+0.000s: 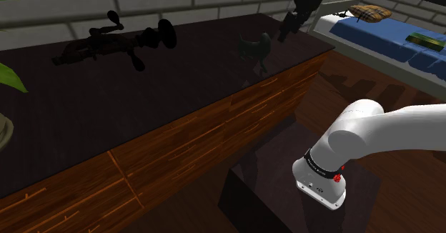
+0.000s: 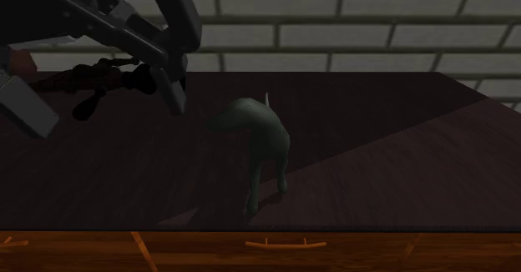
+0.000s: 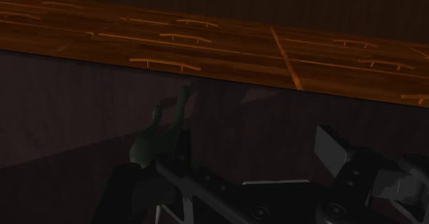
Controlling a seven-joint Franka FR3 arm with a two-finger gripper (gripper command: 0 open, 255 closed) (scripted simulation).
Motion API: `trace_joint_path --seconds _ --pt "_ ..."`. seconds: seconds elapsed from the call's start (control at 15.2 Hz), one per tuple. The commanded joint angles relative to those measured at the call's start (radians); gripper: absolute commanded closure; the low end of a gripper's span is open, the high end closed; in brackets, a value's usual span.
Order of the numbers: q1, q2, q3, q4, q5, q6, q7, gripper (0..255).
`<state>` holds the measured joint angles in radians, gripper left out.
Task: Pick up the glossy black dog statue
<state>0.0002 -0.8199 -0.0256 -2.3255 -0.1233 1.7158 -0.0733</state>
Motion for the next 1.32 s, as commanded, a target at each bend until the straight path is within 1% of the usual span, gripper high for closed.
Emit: trace_joint_path --seconds 0.0,0.33,0.59,0.99,1.25 --pt "0.000 0.000 0.000 0.000 0.000 0.000 0.000 0" --pt "0.008 0.201 -0.094 0.099 0.009 0.061 -0.101 0" --pt "0.021 0.371 -0.163 0.202 0.038 0.090 -0.189 0" --pt "0.033 0.642 -0.252 0.398 0.124 0.093 -0.334 0" --pt "0.021 0.835 -0.291 0.561 0.204 0.063 -0.432 0"
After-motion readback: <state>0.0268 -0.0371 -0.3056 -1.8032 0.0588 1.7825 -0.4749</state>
